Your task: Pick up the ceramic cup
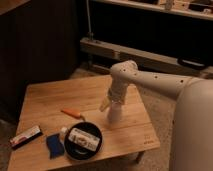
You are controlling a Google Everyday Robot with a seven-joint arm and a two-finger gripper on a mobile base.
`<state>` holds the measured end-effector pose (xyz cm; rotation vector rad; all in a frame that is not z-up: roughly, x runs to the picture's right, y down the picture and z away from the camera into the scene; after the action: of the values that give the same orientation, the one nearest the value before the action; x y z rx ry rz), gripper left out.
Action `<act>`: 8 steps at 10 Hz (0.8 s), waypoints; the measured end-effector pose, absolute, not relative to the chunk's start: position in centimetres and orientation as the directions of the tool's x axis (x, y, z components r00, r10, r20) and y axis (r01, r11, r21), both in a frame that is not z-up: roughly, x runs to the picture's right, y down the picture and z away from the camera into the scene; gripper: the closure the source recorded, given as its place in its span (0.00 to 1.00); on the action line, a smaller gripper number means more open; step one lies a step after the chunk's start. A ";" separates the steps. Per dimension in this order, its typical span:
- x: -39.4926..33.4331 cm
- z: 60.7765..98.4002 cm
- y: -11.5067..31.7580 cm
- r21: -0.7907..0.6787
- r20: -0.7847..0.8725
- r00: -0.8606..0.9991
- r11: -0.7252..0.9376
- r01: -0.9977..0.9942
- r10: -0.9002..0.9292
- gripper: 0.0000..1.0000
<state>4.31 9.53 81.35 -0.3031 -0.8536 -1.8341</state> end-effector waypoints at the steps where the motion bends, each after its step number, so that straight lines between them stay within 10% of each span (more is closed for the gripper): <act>1: 4.4 81.1 9.6 0.410 0.567 -0.422 -0.202 0.890 -0.707 0.20; 8: 4.4 81.3 11.4 0.391 0.600 -0.394 -0.174 0.904 -0.697 0.20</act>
<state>4.41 11.43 81.32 -0.3423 -0.8609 -1.7959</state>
